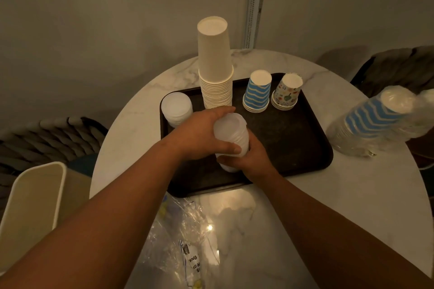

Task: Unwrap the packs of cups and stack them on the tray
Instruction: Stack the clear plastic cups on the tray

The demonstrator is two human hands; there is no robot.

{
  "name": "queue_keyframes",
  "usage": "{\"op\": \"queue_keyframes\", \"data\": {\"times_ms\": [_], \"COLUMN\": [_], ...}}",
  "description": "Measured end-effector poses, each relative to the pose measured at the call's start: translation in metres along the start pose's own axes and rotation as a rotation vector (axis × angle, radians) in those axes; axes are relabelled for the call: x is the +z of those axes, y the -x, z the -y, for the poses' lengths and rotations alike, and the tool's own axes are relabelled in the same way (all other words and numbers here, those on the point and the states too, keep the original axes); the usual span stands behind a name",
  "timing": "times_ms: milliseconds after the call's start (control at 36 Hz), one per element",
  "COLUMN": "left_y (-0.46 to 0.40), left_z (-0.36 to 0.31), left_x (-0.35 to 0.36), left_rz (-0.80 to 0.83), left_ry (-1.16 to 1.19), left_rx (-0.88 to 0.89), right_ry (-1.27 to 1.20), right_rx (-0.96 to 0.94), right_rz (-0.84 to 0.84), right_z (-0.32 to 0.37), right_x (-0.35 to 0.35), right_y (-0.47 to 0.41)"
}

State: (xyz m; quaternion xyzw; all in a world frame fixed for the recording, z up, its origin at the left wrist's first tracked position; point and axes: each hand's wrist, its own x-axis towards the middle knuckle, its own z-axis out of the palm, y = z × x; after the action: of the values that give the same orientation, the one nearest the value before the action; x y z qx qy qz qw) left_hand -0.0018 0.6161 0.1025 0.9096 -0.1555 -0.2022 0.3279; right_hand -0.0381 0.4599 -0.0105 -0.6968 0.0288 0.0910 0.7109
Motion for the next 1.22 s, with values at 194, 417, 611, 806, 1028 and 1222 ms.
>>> {"op": "queue_keyframes", "data": {"times_ms": [194,417,611,806,1028,1222], "left_y": [0.002,0.021,0.003,-0.028,-0.043,-0.044], "left_z": [-0.003,0.027,0.084,0.1,0.102,0.102], "left_x": [-0.001,-0.034,-0.06,-0.064,-0.061,-0.06], "left_rz": [-0.092,-0.388,-0.453,-0.296,-0.244,-0.204], "left_ry": [0.09,0.162,-0.042,-0.206,-0.289,-0.315], "left_rx": [0.024,-0.008,-0.28,-0.236,-0.201,-0.198], "right_ry": [-0.028,0.022,0.037,0.037,0.06,0.049], "right_rx": [0.009,0.028,0.043,0.056,0.061,0.058], "right_rz": [0.004,-0.049,-0.04,-0.034,-0.033,-0.04], "right_z": [0.0,-0.004,-0.003,0.001,0.001,0.0], "right_x": [0.0,0.0,0.0,0.002,0.002,0.001], "right_y": [0.0,-0.002,-0.002,-0.002,-0.002,-0.002]}}
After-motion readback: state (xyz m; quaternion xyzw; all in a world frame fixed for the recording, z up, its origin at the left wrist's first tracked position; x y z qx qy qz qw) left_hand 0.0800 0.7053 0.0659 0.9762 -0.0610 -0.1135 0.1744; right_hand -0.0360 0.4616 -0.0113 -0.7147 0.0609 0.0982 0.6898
